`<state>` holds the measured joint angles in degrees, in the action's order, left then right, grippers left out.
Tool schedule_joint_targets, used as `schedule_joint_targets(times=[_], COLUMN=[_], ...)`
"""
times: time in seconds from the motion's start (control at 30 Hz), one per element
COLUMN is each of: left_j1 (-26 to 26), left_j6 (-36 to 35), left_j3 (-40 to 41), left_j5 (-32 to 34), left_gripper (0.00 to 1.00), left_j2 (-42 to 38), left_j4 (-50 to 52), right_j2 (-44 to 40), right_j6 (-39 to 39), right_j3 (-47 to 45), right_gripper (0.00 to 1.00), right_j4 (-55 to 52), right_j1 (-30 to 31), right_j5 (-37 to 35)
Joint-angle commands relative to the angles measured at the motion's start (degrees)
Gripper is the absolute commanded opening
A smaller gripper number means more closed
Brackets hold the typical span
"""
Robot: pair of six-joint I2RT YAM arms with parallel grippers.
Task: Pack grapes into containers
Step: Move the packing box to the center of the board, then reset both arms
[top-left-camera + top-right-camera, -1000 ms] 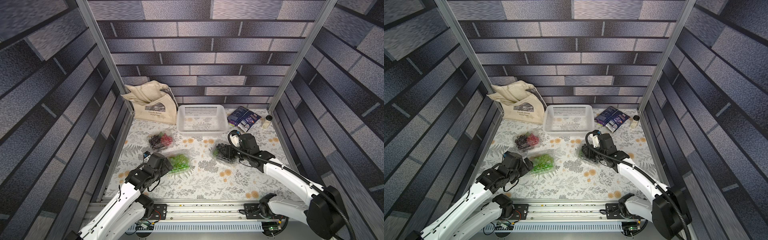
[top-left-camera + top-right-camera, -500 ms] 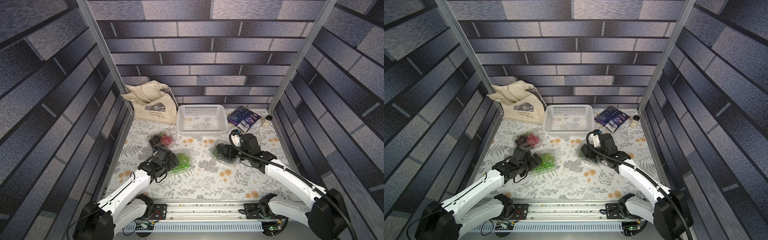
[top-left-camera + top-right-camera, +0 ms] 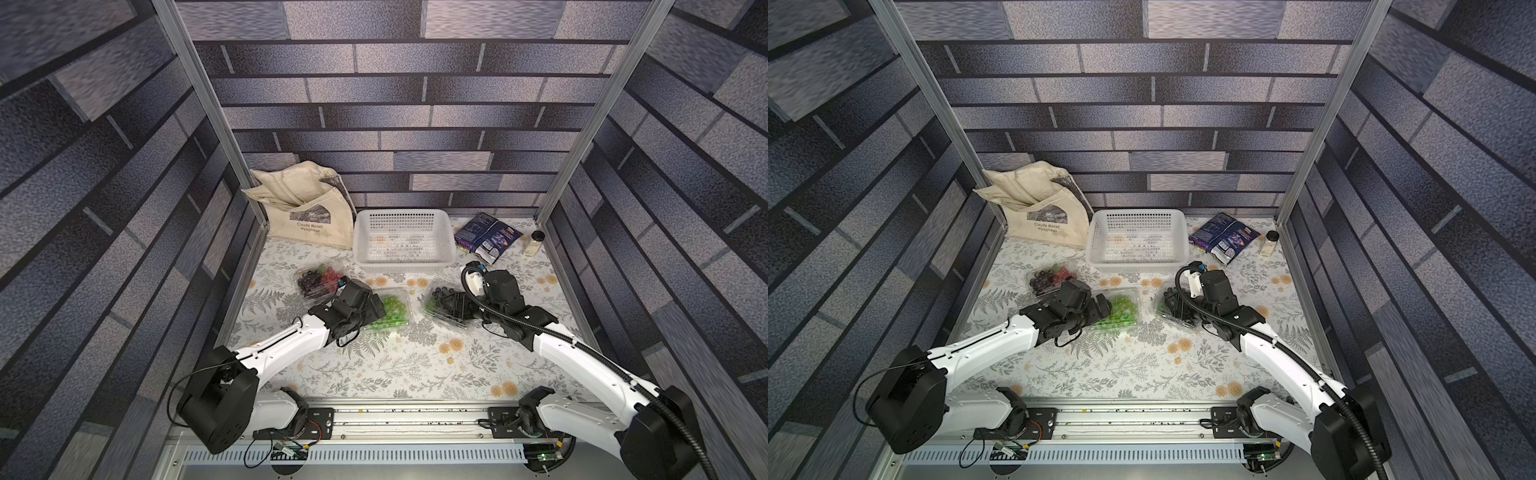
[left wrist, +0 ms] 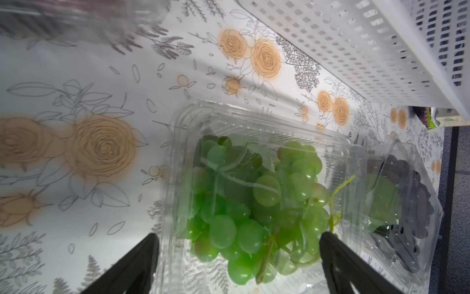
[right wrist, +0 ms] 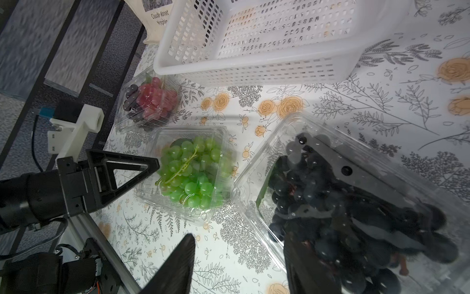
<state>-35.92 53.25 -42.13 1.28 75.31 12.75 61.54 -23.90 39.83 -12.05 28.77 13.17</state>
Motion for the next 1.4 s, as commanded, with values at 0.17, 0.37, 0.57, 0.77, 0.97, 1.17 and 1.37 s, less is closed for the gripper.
schedule_joint_targets(times=[0.17,0.37,0.57,0.77,0.97,1.17,1.37], left_j1=[0.01,6.91,13.10,20.91,28.95,36.15,40.82], left_j6=[-5.71,-14.49,-26.39,-35.12,-41.05,-43.15,-45.02], left_j3=[-0.26,3.17,4.23,7.93,14.98,21.43,22.79], left_j5=[8.24,9.60,13.95,14.24,9.85,8.43,3.64], left_gripper=[1.00,1.00,1.00,1.00,1.00,1.00,1.00], left_j2=[-8.80,-18.97,-23.43,-24.44,-25.45,-21.30,-9.03], left_j4=[5.31,7.81,5.55,-6.30,-19.25,-32.41,-46.00], right_j2=[-5.16,-8.48,-8.57,-7.69,-5.32,-0.35,9.71], right_j6=[4.38,8.47,12.06,14.61,17.82,19.76,19.58], right_j3=[-1.86,-4.05,-6.09,-10.21,-14.93,-16.33,-19.20], right_gripper=[0.90,1.00,1.00,1.00,1.00,1.00,1.00], right_j4=[-5.52,-5.17,-0.85,8.78,19.98,29.06,42.59], right_j1=[-2.68,-9.42,-12.76,-14.40,-15.95,-18.86,-22.37], right_j5=[-7.45,-13.13,-20.87,-27.02,-28.83,-29.33,-27.35])
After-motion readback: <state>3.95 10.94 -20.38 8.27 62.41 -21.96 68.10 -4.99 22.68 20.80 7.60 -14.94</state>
